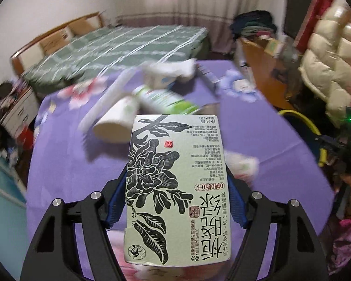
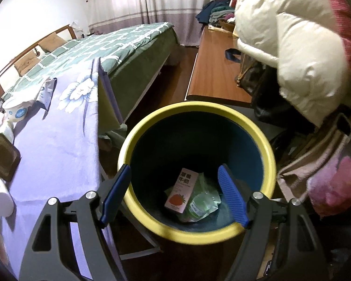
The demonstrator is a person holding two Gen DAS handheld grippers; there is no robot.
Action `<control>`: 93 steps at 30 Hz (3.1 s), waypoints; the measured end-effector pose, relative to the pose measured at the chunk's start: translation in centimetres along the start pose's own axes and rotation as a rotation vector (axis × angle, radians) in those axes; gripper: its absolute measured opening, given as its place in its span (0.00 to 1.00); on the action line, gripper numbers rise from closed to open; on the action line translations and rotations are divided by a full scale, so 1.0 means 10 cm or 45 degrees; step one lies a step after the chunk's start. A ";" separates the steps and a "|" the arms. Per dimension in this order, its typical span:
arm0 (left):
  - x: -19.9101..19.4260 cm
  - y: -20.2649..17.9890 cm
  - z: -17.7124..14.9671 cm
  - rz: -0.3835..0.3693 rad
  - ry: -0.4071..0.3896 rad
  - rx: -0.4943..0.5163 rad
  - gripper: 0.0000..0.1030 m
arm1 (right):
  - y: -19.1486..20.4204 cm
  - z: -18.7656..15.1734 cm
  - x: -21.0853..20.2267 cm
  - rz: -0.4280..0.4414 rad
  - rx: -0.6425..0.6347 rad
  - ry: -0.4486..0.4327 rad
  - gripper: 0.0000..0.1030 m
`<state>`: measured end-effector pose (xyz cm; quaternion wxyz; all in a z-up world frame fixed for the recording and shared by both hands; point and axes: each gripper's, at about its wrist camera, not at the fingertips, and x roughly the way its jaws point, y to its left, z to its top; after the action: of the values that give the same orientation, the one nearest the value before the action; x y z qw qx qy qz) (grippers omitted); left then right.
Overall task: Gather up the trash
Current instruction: 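Carry the tea box to the bin and open the left gripper, then grasp the white foam net sleeve with the right gripper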
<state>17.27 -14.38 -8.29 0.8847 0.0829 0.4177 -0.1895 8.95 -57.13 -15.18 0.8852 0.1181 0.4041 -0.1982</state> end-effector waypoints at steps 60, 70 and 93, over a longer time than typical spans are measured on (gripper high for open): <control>-0.75 0.68 -0.33 0.231 -0.248 -0.223 0.95 | 1.38 0.03 -0.58 0.350 -0.336 -0.123 0.72; -0.82 0.97 -0.45 0.297 -0.272 -0.259 0.95 | 2.49 0.08 -0.65 0.577 -0.490 -0.099 0.69; -0.95 1.52 -0.65 0.400 -0.288 -0.336 0.95 | 4.46 0.80 0.33 0.583 -0.416 0.191 0.67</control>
<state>13.29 4.00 -5.27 0.9477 0.0087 0.3191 -0.0010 36.16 -21.06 -10.40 0.8818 0.0766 0.4578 0.0838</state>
